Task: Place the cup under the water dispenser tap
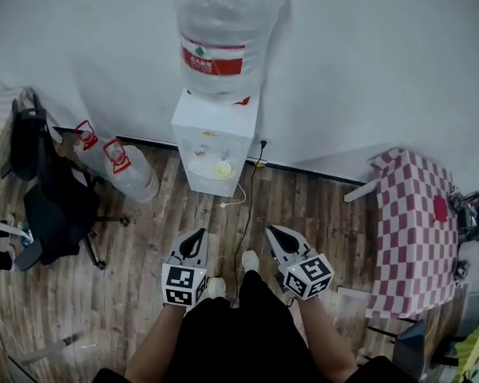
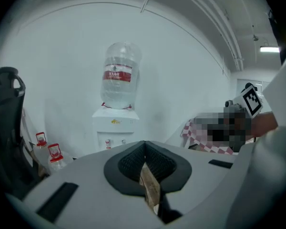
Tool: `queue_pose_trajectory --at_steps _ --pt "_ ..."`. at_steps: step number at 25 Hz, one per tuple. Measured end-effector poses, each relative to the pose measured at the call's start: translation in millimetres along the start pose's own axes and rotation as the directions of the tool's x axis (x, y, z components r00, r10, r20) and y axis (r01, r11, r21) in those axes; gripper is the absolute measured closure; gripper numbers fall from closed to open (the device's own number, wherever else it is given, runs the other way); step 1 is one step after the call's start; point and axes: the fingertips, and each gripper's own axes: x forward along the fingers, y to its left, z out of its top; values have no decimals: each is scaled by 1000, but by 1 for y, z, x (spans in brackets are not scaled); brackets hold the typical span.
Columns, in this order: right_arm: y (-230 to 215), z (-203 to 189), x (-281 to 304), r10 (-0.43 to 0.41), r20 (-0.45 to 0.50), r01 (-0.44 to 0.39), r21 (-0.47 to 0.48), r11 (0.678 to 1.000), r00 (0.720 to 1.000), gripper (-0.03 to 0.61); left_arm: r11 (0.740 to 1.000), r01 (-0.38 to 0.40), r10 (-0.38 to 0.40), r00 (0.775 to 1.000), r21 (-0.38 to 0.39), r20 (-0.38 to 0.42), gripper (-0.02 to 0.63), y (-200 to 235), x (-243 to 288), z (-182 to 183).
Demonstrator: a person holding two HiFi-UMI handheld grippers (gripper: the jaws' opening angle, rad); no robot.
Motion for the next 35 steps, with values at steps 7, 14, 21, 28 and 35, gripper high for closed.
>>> queue_pose_trajectory --at_steps 7,14,21,28,35 --pt "19 11 -34 9 59 -9 0 1000 998 568 1000 1 -2 999 15 49 600 -3 -37 14" --pt "19 20 -47 95 61 -92 -43 995 994 568 997 -66 63 993 32 96 600 -21 -57 29" --pt "21 39 -71 204 44 -199 -102 975 978 568 991 -131 130 987 2 92 600 -49 -71 29" --pt "7 35 -92 236 45 -231 -88 969 971 568 988 -153 152 983 8 105 600 -85 -80 33" --pt "-1 21 -102 230 24 -228 -78 971 973 568 978 -207 209 973 -21 101 600 -97 -81 24"
